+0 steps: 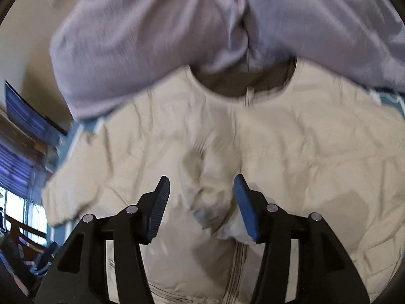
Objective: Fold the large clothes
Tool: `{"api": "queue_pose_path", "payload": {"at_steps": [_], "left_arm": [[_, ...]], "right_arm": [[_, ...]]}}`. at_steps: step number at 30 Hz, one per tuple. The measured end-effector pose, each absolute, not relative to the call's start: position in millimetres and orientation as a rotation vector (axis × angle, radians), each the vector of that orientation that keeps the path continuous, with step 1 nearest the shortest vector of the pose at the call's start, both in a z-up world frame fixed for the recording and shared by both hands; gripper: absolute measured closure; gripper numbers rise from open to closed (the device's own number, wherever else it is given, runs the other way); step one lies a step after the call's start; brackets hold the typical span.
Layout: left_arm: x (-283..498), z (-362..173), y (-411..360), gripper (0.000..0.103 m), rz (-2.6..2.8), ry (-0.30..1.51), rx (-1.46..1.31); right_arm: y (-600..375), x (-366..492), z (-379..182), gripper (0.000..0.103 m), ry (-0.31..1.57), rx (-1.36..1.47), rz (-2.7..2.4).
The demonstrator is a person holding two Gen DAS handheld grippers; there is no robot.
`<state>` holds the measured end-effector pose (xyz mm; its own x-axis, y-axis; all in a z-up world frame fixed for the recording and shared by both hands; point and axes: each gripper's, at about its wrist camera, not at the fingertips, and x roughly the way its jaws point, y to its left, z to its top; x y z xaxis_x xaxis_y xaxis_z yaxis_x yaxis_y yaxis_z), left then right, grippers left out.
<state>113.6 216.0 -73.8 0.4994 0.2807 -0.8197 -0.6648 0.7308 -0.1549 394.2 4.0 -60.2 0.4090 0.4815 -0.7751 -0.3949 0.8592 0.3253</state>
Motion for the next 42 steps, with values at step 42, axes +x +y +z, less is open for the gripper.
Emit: {"api": "queue_pose_path", "payload": {"at_steps": [42], "left_arm": [[35.8, -108.6, 417.6, 0.018, 0.980, 0.881, -0.749]], "right_arm": [[17.4, 404.4, -114.5, 0.017, 1.084, -0.169, 0.356]]}}
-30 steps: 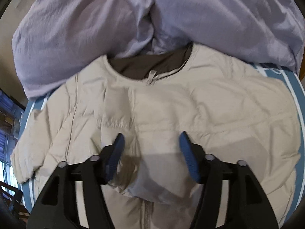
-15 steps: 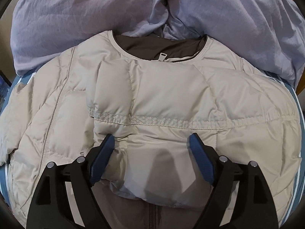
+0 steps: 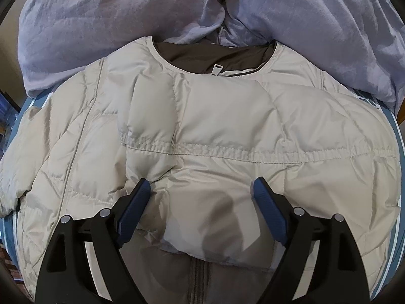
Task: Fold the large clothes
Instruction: 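Grasp the other sleeve cuff with the left gripper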
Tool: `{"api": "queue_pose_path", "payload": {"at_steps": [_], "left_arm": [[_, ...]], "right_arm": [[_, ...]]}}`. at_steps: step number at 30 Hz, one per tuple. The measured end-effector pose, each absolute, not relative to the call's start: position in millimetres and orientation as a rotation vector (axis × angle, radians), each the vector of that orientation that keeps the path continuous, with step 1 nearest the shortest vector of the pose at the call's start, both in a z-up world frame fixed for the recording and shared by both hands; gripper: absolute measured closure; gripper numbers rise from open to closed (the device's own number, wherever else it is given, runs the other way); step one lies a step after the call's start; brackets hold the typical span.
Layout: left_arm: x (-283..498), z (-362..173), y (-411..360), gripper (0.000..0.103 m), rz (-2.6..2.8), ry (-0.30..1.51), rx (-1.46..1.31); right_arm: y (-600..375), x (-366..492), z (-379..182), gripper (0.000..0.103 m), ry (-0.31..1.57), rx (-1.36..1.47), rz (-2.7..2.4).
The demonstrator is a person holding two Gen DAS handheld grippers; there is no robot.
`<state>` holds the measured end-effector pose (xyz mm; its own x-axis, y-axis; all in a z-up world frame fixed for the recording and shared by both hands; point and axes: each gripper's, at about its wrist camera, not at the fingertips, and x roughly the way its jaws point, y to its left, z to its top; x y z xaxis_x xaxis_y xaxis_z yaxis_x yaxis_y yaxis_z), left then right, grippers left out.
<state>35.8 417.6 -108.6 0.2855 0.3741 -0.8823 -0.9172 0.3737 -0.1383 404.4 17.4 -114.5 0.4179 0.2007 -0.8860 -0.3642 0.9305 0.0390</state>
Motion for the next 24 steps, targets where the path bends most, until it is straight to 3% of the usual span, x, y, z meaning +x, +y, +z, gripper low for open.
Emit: {"api": "queue_pose_path", "payload": {"at_steps": [3, 9, 14, 16, 24], "left_arm": [[30.1, -113.0, 419.0, 0.019, 0.989, 0.856, -0.793], [28.0, -114.1, 419.6, 0.036, 1.018, 0.844, -0.793], [31.8, -111.4, 418.2, 0.079, 0.982, 0.811, -0.795], [38.5, -103.4, 413.7, 0.087, 0.987, 0.815, -0.751], [66.7, -44.1, 393.8, 0.089, 0.937, 0.721, -0.628]], "right_arm": [[17.1, 404.2, -113.6, 0.017, 1.084, -0.167, 0.360], [16.6, 404.3, -112.1, 0.016, 1.084, -0.166, 0.363], [16.0, 404.7, -110.5, 0.016, 1.088, -0.168, 0.367], [15.5, 404.3, -109.4, 0.016, 1.091, -0.165, 0.368], [7.7, 400.2, -101.1, 0.016, 1.085, -0.138, 0.385]]}}
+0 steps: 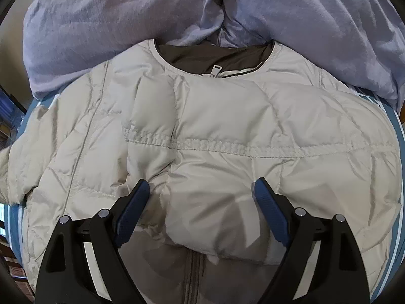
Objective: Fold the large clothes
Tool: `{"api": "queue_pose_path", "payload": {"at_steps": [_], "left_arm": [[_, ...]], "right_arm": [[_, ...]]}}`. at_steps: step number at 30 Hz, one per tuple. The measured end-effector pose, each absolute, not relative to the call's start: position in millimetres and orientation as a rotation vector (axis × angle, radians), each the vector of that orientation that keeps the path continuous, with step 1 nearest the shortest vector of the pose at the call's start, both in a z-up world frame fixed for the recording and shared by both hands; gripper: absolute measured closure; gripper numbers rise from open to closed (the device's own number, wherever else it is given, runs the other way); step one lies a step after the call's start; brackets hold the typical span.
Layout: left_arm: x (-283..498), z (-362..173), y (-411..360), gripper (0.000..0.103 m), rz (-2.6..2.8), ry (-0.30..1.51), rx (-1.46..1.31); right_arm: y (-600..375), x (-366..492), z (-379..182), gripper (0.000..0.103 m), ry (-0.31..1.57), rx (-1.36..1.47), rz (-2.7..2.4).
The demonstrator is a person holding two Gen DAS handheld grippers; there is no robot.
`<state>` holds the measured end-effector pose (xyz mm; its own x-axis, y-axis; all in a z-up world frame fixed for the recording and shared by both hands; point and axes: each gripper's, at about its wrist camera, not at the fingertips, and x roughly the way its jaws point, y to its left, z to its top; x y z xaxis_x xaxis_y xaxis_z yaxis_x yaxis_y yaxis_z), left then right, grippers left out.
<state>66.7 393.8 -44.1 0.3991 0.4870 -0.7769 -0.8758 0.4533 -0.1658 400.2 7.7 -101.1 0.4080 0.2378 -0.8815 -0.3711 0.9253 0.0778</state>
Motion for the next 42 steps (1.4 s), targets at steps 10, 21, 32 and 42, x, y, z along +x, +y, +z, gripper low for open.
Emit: {"api": "queue_pose_path", "payload": {"at_steps": [10, 21, 32, 42], "left_arm": [[131.4, 37.8, 339.6, 0.089, 0.706, 0.584, -0.533], [206.2, 84.7, 237.7, 0.090, 0.378, 0.517, -0.489], [288.9, 60.1, 132.3, 0.090, 0.126, 0.637, -0.422], [333.7, -17.6, 78.8, 0.090, 0.083, 0.849, -0.336]], "right_arm": [[-16.0, 386.8, -83.9, 0.016, 1.044, -0.115, 0.399], [-71.8, 381.5, -56.9, 0.016, 1.009, -0.067, 0.339], [-130.5, 383.3, -53.3, 0.016, 1.005, 0.012, 0.244], [-150.1, 379.7, -60.8, 0.016, 1.018, 0.035, 0.201]]}}
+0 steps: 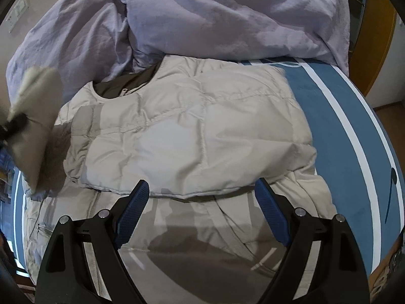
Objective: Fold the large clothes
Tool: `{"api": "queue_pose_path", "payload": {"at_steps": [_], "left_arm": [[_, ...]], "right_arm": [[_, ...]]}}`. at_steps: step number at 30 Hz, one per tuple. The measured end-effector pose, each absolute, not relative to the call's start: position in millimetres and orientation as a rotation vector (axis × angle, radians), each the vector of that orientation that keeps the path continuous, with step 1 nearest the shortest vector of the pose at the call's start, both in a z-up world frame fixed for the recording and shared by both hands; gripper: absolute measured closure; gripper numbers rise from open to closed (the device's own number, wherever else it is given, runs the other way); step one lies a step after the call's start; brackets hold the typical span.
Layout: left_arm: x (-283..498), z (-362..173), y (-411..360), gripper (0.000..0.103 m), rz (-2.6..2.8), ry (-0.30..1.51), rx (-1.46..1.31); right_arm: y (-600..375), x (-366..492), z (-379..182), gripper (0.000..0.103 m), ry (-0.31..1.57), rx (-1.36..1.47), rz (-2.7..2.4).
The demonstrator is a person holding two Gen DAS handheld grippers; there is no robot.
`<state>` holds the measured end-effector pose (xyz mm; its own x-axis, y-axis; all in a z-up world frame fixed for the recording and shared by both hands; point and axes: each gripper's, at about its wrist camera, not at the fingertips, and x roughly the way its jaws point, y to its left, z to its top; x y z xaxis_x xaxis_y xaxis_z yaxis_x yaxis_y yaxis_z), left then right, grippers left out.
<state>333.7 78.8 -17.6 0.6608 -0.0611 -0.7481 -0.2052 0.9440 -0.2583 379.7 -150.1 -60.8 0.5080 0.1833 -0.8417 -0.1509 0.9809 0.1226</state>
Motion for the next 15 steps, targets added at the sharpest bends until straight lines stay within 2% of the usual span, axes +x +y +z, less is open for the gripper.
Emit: {"api": "queue_pose_path", "payload": {"at_steps": [6, 8, 9, 11, 13, 15], "left_arm": [[341.7, -55.0, 56.5, 0.086, 0.072, 0.948, -0.305], [339.2, -55.3, 52.2, 0.072, 0.058, 0.950, -0.300], [337.1, -53.0, 50.6, 0.069, 0.044, 0.943, -0.300], [336.2, -44.7, 46.0, 0.048, 0.029, 0.921, -0.287], [331.7, -34.5, 46.0, 0.039, 0.025, 0.886, -0.268], [327.6, -25.3, 49.7, 0.036, 0.036, 0.856, -0.253]], "right_arm": [[-155.0, 379.3, -64.5, 0.016, 1.028, 0.037, 0.183], [-156.1, 378.9, -64.9, 0.016, 1.029, 0.039, 0.180], [-155.9, 378.9, -65.1, 0.016, 1.029, 0.039, 0.179], [-155.8, 378.9, -65.8, 0.016, 1.032, 0.041, 0.177], [-156.1, 378.7, -66.2, 0.016, 1.033, 0.043, 0.178], [-156.3, 378.1, -66.6, 0.016, 1.032, 0.044, 0.179]]}}
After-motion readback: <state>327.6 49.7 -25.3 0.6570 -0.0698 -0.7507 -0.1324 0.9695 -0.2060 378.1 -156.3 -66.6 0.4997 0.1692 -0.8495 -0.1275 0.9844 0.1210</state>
